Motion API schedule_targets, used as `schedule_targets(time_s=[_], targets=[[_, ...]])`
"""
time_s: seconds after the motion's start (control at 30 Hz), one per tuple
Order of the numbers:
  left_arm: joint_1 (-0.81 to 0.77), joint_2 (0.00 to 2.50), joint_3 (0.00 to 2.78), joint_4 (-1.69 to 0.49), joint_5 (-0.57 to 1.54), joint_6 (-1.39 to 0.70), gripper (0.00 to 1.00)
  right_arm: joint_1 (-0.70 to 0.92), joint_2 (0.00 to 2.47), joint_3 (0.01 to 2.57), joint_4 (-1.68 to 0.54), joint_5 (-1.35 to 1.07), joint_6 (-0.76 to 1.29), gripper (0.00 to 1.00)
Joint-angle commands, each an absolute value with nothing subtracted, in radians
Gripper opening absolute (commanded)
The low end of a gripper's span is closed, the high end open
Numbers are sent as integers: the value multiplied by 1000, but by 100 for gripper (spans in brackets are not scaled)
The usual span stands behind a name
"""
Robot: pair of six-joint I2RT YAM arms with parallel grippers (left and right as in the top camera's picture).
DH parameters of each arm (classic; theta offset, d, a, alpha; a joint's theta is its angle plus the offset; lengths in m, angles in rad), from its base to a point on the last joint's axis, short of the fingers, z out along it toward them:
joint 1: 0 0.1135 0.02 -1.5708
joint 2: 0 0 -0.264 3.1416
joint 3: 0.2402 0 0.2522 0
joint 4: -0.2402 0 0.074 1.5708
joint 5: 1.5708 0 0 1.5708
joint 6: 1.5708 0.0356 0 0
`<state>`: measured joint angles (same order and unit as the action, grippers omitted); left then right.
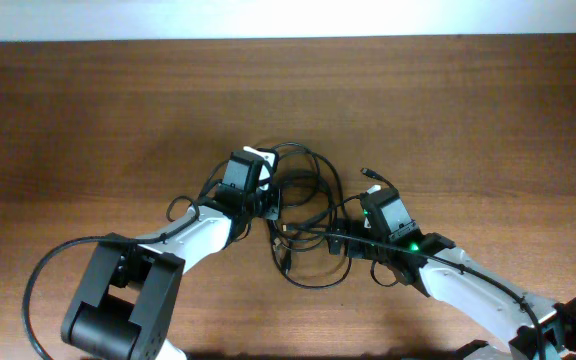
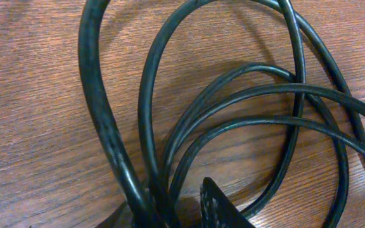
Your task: Untangle cables
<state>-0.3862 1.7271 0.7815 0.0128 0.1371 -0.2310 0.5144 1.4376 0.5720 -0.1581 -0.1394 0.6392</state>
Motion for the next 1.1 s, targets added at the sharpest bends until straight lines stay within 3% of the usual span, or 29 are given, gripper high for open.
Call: schedule_targets(time_s=[0.0, 0.3, 0.37, 0.47, 0.8, 1.07], targets=[[-390, 1727, 786, 19, 133, -230, 23, 522, 1449, 574, -161, -145, 636, 99], [-390, 1718, 786, 18, 133, -230, 20, 522, 1449, 574, -161, -145, 636, 99], [-390, 1718, 786, 19, 133, -230, 16, 522, 1449, 574, -161, -145, 636, 99], [-390, 1718, 786, 19, 133, -230, 0, 522, 1449, 574, -161, -145, 636, 99], [-389, 1682, 786, 13, 134, -261, 0, 522, 1449, 574, -161, -145, 633, 99], [-388, 1549, 786, -106, 134, -615, 0, 522, 1449, 574, -161, -146, 625, 99]])
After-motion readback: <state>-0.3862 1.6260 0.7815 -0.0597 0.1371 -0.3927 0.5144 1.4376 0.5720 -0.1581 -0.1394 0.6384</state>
